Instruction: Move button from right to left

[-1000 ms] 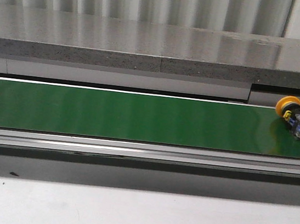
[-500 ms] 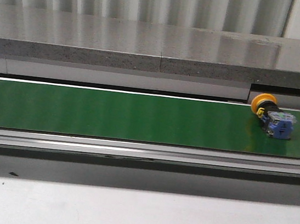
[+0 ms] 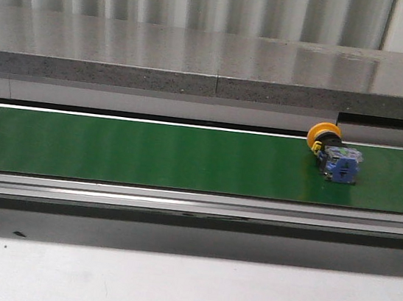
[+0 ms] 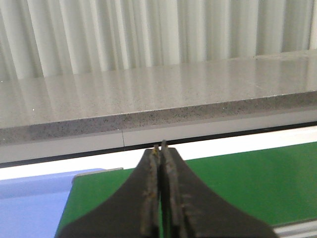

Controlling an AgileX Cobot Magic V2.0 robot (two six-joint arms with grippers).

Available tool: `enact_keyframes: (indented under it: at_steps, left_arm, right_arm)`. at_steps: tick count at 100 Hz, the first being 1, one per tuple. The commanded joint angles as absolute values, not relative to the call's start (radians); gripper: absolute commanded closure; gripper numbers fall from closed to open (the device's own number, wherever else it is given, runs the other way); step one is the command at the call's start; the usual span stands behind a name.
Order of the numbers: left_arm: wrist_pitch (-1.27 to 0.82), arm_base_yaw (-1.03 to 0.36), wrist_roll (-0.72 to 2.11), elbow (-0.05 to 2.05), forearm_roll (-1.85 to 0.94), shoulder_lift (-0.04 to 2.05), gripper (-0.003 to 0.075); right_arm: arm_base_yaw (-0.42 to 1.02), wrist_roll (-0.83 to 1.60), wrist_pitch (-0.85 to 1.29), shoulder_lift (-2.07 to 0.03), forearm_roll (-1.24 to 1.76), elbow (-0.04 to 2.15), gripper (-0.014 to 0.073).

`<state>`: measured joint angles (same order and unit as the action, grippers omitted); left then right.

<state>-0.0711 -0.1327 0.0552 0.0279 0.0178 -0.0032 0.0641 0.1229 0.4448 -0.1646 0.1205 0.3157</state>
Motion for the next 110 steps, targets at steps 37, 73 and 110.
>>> enact_keyframes:
  at_steps: [37, 73, 110]
  left_arm:
    - [-0.524, -0.137, 0.056, 0.512, 0.011, 0.245, 0.0741]
    - [-0.787, -0.137, 0.056, 0.775, -0.038, 0.678, 0.0407]
    - [-0.738, -0.137, 0.056, 0.872, -0.288, 0.937, 0.0104]
  right_arm:
    - [0.066, 0.132, 0.355, -0.175, 0.120, 0.341, 0.0661]
    - [0.066, 0.132, 0.355, -0.175, 0.120, 0.341, 0.0661]
    - [0.066, 0.132, 0.355, -0.175, 0.120, 0.341, 0.0661]
